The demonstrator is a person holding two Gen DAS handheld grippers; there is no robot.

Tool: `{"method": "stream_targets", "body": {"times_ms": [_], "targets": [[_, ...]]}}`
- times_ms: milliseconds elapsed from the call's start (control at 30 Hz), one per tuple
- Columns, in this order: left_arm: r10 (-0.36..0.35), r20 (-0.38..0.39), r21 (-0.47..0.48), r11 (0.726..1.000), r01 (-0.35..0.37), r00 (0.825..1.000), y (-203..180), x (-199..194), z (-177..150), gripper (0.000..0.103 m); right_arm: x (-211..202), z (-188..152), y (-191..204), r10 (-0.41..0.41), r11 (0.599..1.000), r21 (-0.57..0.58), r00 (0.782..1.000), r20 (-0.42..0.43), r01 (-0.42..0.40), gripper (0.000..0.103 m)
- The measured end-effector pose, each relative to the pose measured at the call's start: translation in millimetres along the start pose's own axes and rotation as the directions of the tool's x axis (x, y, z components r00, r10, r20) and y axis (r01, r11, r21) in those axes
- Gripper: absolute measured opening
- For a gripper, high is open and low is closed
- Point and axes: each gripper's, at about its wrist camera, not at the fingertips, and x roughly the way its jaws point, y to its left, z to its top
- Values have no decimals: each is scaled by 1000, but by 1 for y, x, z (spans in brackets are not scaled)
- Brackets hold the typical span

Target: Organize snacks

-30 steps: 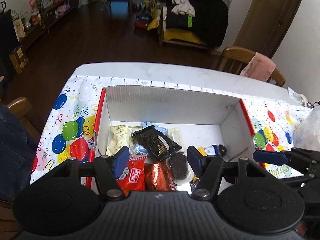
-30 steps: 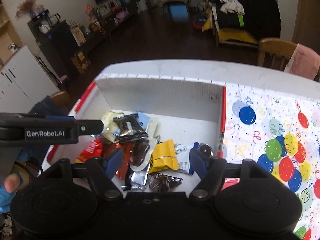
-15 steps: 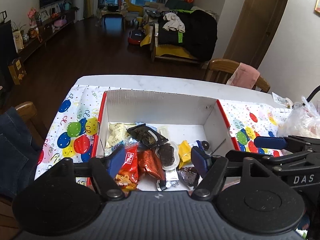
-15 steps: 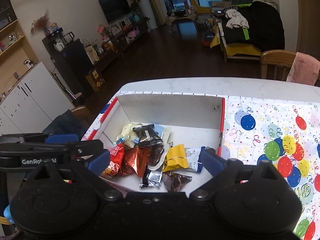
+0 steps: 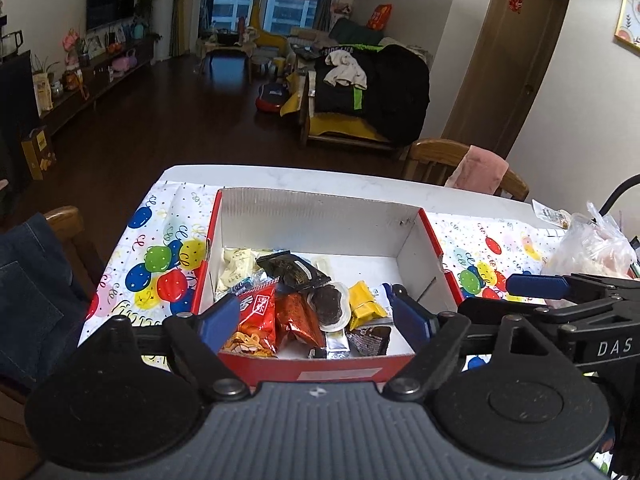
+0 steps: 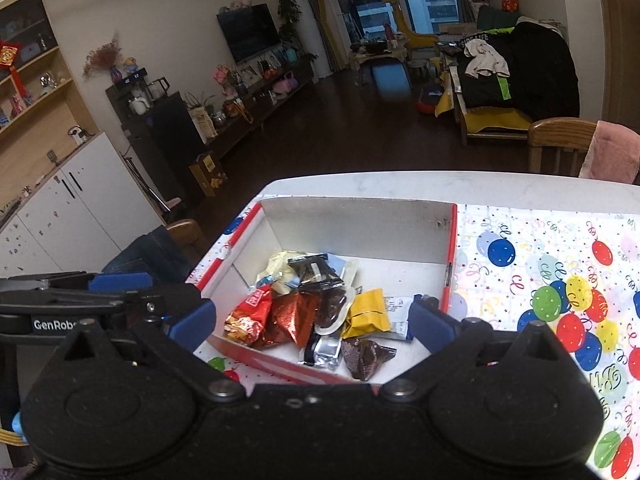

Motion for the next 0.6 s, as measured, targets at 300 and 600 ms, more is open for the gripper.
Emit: {"method": "stream_targets", "body": {"times_ms": [300, 600], "targets": [[-28, 28, 14, 1000, 27, 999, -6, -15, -16, 100, -14, -10, 1, 14, 1000, 25, 999, 36, -15, 103], [5, 53, 32, 999, -7, 999, -11, -27, -20, 101, -27, -17, -3, -5, 998, 68, 996, 89, -1, 103]]}}
